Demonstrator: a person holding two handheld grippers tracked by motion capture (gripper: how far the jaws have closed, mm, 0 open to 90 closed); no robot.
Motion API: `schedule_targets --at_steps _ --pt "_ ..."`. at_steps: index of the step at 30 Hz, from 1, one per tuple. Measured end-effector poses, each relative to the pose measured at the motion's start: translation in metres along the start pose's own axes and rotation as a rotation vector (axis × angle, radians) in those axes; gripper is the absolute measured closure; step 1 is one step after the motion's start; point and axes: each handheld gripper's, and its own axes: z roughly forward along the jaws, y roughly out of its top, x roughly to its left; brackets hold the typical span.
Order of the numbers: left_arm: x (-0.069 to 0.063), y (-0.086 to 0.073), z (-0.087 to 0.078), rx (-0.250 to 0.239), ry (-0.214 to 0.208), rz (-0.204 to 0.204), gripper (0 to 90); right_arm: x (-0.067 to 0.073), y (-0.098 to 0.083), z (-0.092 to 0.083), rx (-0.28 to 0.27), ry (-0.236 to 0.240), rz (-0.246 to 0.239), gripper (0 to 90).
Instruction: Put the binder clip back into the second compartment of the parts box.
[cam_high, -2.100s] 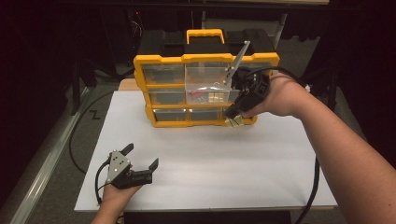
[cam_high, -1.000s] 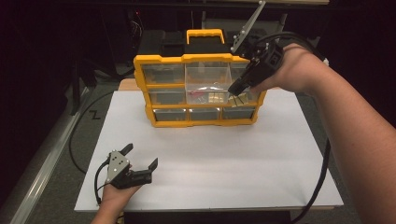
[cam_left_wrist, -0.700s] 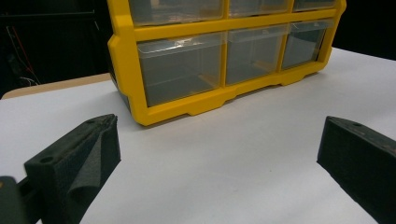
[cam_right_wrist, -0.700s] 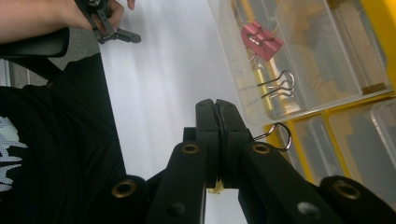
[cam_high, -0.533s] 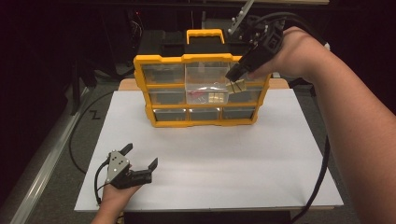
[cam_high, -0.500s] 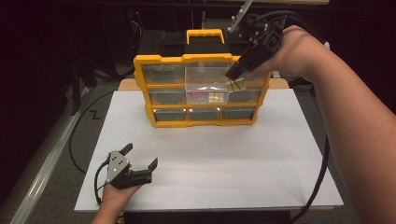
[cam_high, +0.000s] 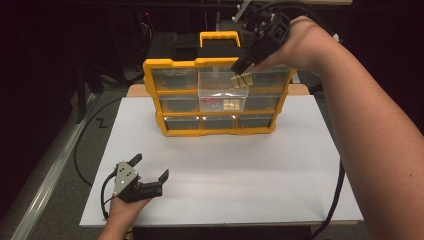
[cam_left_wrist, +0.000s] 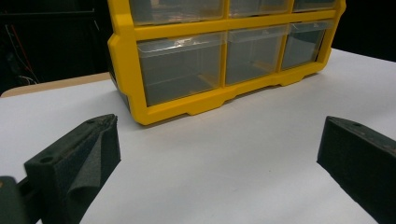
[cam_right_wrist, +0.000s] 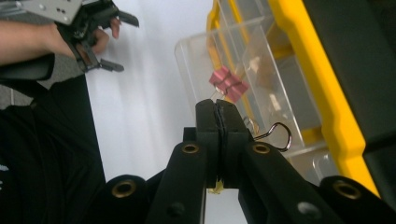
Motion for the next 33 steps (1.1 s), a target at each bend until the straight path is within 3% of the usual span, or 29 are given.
schedule_targets --at_steps 13,30,33 --pt "0.001 0.0 0.0 -0.002 -0.002 -0.001 0.3 -0.009 0.016 0.013 0.006 -0.038 -0.014 90.0" --pt "0.001 0.0 -0.001 -0.007 0.002 -0.007 0.3 -0.009 0.021 0.026 0.013 -0.028 -0.024 90.0" --pt "0.001 0.0 -0.001 -0.005 0.0 -0.006 0.3 -0.008 0.02 0.027 0.034 -0.047 0.0 78.7"
